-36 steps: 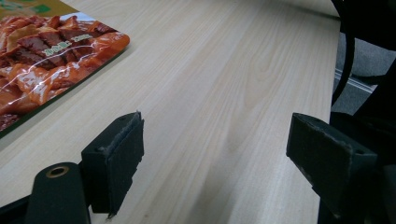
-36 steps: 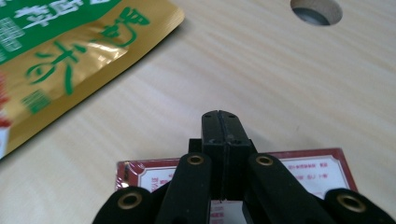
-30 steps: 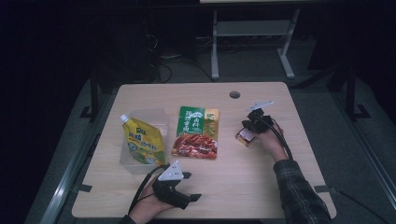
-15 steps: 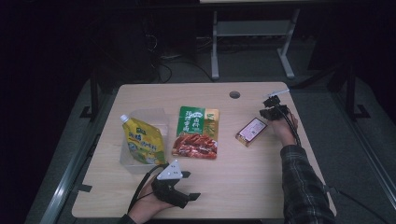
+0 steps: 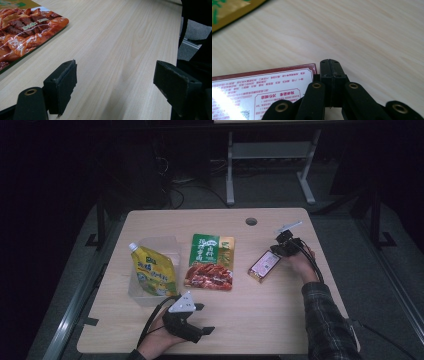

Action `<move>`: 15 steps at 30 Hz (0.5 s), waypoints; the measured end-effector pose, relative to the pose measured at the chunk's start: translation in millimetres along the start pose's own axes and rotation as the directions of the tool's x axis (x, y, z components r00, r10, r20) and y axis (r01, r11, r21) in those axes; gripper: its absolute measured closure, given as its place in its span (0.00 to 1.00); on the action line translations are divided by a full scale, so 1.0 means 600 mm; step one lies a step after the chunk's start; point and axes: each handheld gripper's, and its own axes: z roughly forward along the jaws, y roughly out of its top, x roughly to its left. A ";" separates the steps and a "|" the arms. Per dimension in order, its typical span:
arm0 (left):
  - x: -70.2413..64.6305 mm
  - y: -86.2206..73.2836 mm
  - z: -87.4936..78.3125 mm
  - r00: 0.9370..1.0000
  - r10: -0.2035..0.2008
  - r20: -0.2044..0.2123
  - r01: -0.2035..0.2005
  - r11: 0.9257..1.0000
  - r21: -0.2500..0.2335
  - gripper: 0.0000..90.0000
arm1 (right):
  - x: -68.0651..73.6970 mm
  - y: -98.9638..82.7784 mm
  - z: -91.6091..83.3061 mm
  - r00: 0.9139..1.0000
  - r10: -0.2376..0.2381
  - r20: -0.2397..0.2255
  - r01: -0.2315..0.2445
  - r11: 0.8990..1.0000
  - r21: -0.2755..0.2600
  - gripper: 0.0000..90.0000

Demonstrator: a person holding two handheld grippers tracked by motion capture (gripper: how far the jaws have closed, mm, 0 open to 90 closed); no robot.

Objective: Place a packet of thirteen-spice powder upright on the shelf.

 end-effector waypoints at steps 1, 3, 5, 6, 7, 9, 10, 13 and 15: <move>0.000 0.000 0.000 1.000 0.001 -0.001 -0.001 1.000 -0.001 0.20 | 0.004 0.001 -0.001 1.000 -0.009 -0.013 0.009 1.000 0.009 1.00; -0.001 0.001 0.000 1.000 0.006 -0.002 -0.006 1.000 -0.001 0.20 | 0.014 0.001 -0.004 0.999 -0.032 -0.027 0.032 0.999 0.023 1.00; -0.002 0.000 0.000 1.000 0.004 -0.002 -0.004 1.000 0.000 0.20 | 0.025 -0.002 -0.009 0.997 -0.064 -0.041 0.065 0.998 0.024 1.00; -0.002 0.000 0.000 1.000 0.006 -0.002 -0.006 1.000 0.002 0.20 | 0.031 -0.004 -0.011 0.996 -0.072 -0.050 0.073 0.997 0.020 1.00; -0.001 0.000 0.001 1.000 0.005 -0.001 -0.005 1.000 0.004 0.20 | 0.034 -0.007 -0.014 0.996 -0.072 -0.056 0.073 0.997 0.017 1.00; -0.001 -0.001 0.001 1.000 0.010 -0.004 -0.010 1.000 0.007 0.20 | 0.043 -0.013 -0.019 0.994 -0.079 -0.076 0.081 0.997 0.021 1.00; -0.001 -0.001 0.002 1.000 0.009 -0.004 -0.009 1.000 0.008 0.20 | 0.047 -0.017 -0.021 0.993 -0.079 -0.087 0.080 0.997 0.013 1.00; -0.001 -0.001 0.003 1.000 0.009 -0.010 -0.009 1.000 0.007 0.20 | 0.057 -0.026 -0.026 0.990 -0.082 -0.115 0.084 0.996 0.010 1.00; -0.001 -0.001 0.004 1.000 0.012 -0.010 -0.012 1.000 0.012 0.20 | 0.068 -0.031 -0.029 0.986 -0.105 -0.131 0.105 0.994 -0.004 1.00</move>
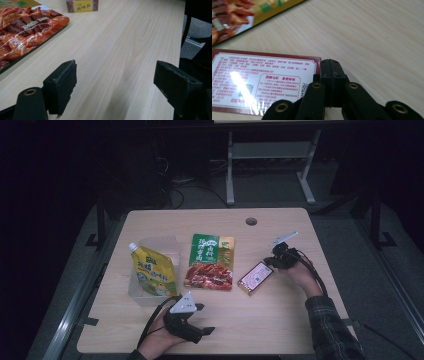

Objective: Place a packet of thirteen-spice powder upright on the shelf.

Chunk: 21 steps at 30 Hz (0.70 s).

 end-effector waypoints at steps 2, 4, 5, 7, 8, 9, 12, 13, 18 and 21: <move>-0.001 0.000 0.002 1.000 0.004 -0.009 -0.004 1.000 0.004 0.20 | 0.011 -0.003 -0.001 1.000 -0.001 -0.027 0.001 1.000 -0.004 1.00; -0.001 0.000 0.005 1.000 0.012 -0.016 -0.012 1.000 0.012 0.19 | 0.021 -0.004 0.000 0.998 -0.009 -0.054 0.009 1.000 0.001 1.00; -0.001 0.000 0.006 1.000 0.014 -0.018 -0.013 1.000 0.014 0.19 | 0.028 -0.004 0.000 0.997 -0.019 -0.070 0.020 1.000 0.003 1.00; 0.000 0.000 0.007 0.999 0.025 -0.023 -0.025 0.999 0.026 0.19 | 0.040 -0.004 0.001 0.995 -0.037 -0.089 0.037 0.999 0.001 1.00; 0.000 0.000 0.008 0.999 0.026 -0.030 -0.025 0.999 0.029 0.19 | 0.047 -0.005 0.001 0.994 -0.052 -0.100 0.052 0.999 -0.002 1.00; 0.000 0.000 0.009 0.999 0.024 -0.031 -0.023 0.999 0.028 0.18 | 0.053 -0.005 0.001 0.992 -0.059 -0.111 0.059 0.998 -0.003 1.00; 0.000 -0.001 0.012 0.999 0.015 -0.042 -0.014 0.999 0.029 0.18 | 0.068 -0.005 0.001 0.989 -0.073 -0.131 0.074 0.997 0.007 1.00; 0.000 -0.001 0.013 0.999 0.014 -0.045 -0.013 0.999 0.031 0.18 | 0.072 -0.005 0.000 0.988 -0.073 -0.139 0.075 0.997 0.009 1.00; 0.003 -0.003 0.019 0.998 0.023 -0.059 -0.019 0.998 0.059 0.17 | 0.104 -0.007 0.001 0.975 -0.111 -0.191 0.110 0.994 -0.012 1.00; 0.003 -0.003 0.021 0.997 0.025 -0.073 -0.020 0.998 0.066 0.17 | 0.121 -0.007 0.001 0.967 -0.138 -0.213 0.141 0.990 0.001 1.00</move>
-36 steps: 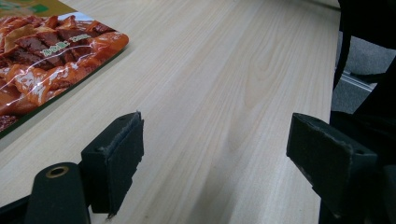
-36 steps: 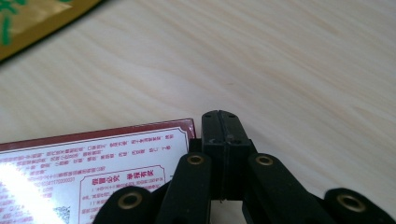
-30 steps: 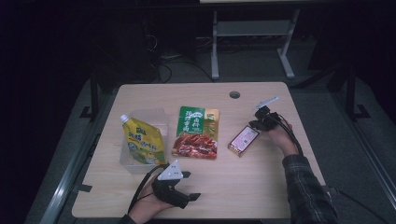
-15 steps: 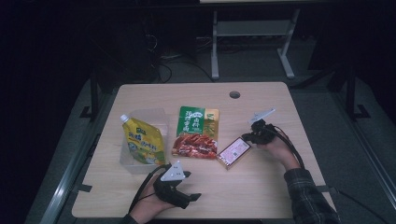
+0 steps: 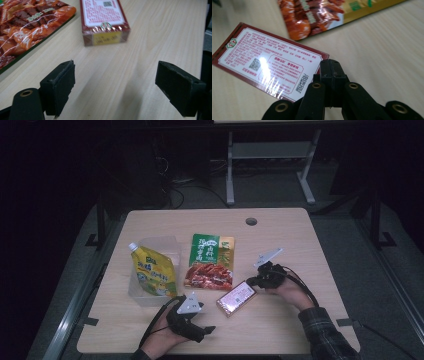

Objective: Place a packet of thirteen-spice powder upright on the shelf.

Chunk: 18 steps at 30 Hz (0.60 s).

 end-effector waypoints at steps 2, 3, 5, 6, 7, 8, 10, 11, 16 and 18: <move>0.000 0.000 0.002 1.000 0.003 -0.005 -0.003 1.000 0.004 0.17 | 0.011 0.000 0.001 1.000 -0.014 -0.014 0.013 1.000 -0.005 1.00; 0.001 0.000 0.003 1.000 0.005 -0.006 -0.005 1.000 0.005 0.17 | 0.019 -0.001 0.002 1.000 -0.008 -0.029 0.008 1.000 -0.007 1.00; 0.002 0.000 0.006 1.000 0.010 -0.002 -0.010 1.000 0.016 0.17 | 0.029 -0.001 0.003 0.999 -0.018 -0.043 0.018 1.000 -0.005 1.00; 0.002 0.000 0.008 1.000 0.013 -0.001 -0.013 1.000 0.018 0.17 | 0.033 -0.002 0.004 0.998 -0.027 -0.053 0.027 1.000 -0.007 1.00; 0.001 0.001 0.009 1.000 0.014 -0.001 -0.014 1.000 0.027 0.17 | 0.040 -0.002 0.004 0.998 -0.025 -0.061 0.025 1.000 -0.004 1.00; 0.001 0.001 0.011 1.000 0.020 0.000 -0.020 0.999 0.025 0.17 | 0.044 -0.002 0.004 0.997 -0.043 -0.061 0.043 0.999 -0.001 1.00; -0.001 0.002 0.013 1.000 0.027 0.000 -0.027 0.999 0.032 0.17 | 0.055 -0.002 0.003 0.996 -0.046 -0.079 0.045 0.999 -0.010 1.00; -0.002 0.002 0.014 1.000 0.030 0.001 -0.030 0.999 0.031 0.17 | 0.059 -0.002 0.003 0.995 -0.055 -0.083 0.054 0.998 -0.015 1.00; -0.005 0.002 0.020 0.999 0.039 0.008 -0.040 0.998 0.055 0.18 | 0.071 -0.001 0.005 0.993 -0.073 -0.090 0.072 0.997 -0.017 1.00; -0.008 0.002 0.021 0.999 0.052 0.010 -0.052 0.997 0.061 0.21 | 0.071 -0.001 0.003 0.993 -0.076 -0.088 0.075 0.997 -0.020 1.00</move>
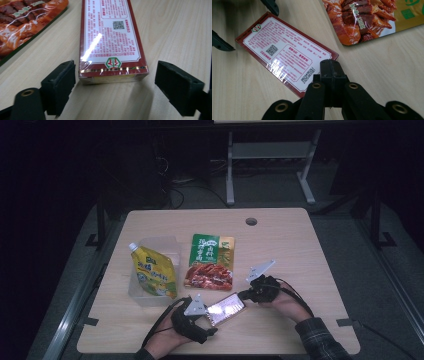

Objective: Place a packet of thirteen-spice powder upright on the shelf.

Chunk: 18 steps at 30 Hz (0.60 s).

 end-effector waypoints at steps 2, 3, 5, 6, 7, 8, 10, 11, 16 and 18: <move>-0.002 0.001 0.001 1.000 0.006 -0.014 -0.006 1.000 0.006 0.23 | 0.001 -0.002 -0.006 1.000 0.021 0.008 -0.021 1.000 -0.007 1.00; -0.002 0.001 0.001 1.000 0.011 -0.019 -0.010 1.000 0.008 0.25 | 0.001 -0.003 -0.012 0.999 0.042 0.013 -0.042 0.999 -0.016 1.00; 0.000 0.001 0.001 1.000 0.011 -0.027 -0.011 1.000 0.009 0.29 | -0.001 -0.008 -0.021 0.998 0.058 0.018 -0.057 0.998 -0.033 1.00; 0.003 0.001 -0.001 1.000 0.014 -0.026 -0.014 1.000 0.009 0.32 | -0.002 -0.010 -0.026 0.997 0.068 0.021 -0.067 0.997 -0.040 1.00; 0.005 0.002 -0.001 1.000 0.008 -0.023 -0.008 1.000 0.013 0.34 | -0.004 -0.014 -0.032 0.997 0.072 0.021 -0.071 0.996 -0.053 1.00; 0.006 0.002 -0.001 1.000 0.007 -0.023 -0.007 1.000 0.015 0.34 | -0.003 -0.016 -0.036 0.996 0.088 0.010 -0.087 0.994 -0.066 1.00; 0.005 0.003 -0.001 1.000 0.004 -0.025 -0.003 1.000 0.014 0.34 | -0.002 -0.021 -0.041 0.995 0.099 0.005 -0.098 0.993 -0.071 1.00; 0.004 0.003 -0.001 1.000 0.001 -0.028 -0.001 1.000 0.012 0.34 | 0.001 -0.023 -0.042 0.994 0.105 0.000 -0.105 0.992 -0.076 1.00; 0.006 0.007 -0.008 1.000 0.004 -0.026 -0.004 1.000 0.005 0.35 | 0.010 -0.023 -0.037 0.997 0.075 -0.019 -0.076 0.995 -0.069 1.00; 0.008 0.008 -0.012 1.000 -0.002 -0.026 0.002 1.000 -0.009 0.35 | 0.014 -0.020 -0.033 0.997 0.071 -0.029 -0.072 0.995 -0.062 1.00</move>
